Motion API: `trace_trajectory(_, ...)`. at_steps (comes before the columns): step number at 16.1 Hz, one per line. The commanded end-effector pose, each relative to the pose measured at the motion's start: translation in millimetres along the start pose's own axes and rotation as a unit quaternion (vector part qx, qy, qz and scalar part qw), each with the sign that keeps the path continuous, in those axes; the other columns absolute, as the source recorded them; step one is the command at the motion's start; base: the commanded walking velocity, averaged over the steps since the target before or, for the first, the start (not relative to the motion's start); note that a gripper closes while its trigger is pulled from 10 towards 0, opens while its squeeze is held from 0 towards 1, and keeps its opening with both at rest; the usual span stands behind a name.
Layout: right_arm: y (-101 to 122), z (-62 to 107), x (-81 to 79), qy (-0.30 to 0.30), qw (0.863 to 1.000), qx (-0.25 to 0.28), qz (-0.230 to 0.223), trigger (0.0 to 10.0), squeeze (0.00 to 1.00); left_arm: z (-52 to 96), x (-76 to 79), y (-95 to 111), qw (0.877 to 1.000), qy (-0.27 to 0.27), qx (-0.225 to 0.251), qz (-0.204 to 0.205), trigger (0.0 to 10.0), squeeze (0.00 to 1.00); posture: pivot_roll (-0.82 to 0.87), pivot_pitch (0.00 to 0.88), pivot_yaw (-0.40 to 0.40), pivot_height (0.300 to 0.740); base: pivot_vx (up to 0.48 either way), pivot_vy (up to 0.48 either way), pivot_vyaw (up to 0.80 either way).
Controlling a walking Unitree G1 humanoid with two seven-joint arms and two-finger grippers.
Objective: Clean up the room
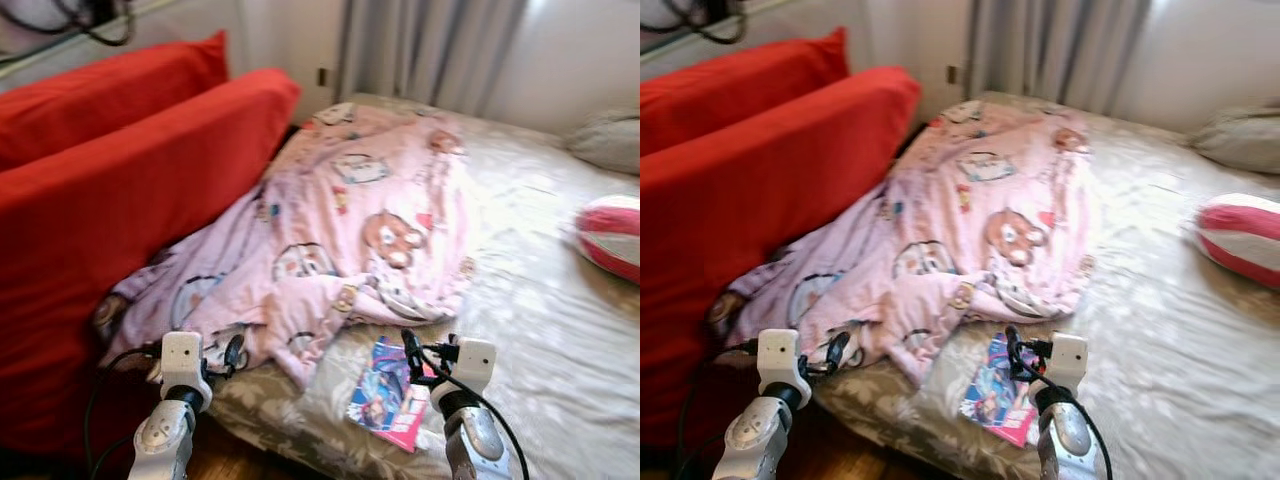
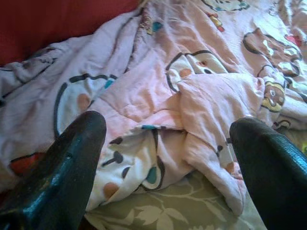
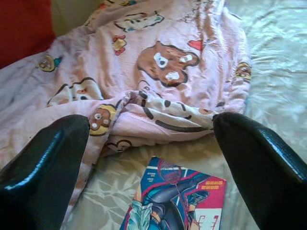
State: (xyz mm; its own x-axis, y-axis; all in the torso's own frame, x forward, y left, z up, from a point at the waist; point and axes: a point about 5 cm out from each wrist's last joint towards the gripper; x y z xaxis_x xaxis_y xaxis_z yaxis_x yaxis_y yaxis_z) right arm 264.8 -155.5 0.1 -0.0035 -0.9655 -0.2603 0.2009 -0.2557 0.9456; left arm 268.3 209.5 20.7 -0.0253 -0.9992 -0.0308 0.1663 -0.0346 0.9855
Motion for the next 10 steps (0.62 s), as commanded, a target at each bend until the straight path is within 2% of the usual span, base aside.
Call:
trace_trajectory(1, -0.9, 0.2, 0.0, 0.001, 1.000, -0.006, -0.001, 10.0, 0.00, 2.3, -3.1, -3.8, 1.000, 0.006, -0.012, 0.004, 10.0, 0.00, 0.04, 0.064, -0.040, 0.740, 0.000, 0.000, -0.78)
trace_trajectory(4, -4.3, 0.9, -2.6, 0.015, 1.000, -0.019, 0.004, 10.0, 0.00, 1.9, -8.2, -0.9, 1.000, 0.011, -0.009, 0.007, 10.0, 0.00, 0.03, 0.048, -0.037, 0.740, 0.000, 0.000, -0.78)
trace_trajectory(10, -8.0, 2.4, -0.7, 0.017, 0.999, -0.029, 0.013, 10.0, 0.00, 0.6, -8.8, 5.4, 1.000, 0.016, 0.010, 0.015, 10.0, 0.00, 0.02, 0.014, -0.036, 0.740, 0.000, 0.000, 0.00)
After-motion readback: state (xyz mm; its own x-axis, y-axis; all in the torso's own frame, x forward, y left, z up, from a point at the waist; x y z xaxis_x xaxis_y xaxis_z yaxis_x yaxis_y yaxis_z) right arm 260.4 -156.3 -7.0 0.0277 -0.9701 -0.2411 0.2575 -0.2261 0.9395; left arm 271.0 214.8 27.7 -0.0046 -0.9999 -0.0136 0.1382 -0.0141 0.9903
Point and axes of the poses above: a point about 5 cm out from each wrist's last joint towards the gripper, its own z axis pointing back from the gripper into the wrist, its own y axis along the axis of the wrist's last joint, x = y × z, and after that the axes turned 1 degree about -z, right-handed
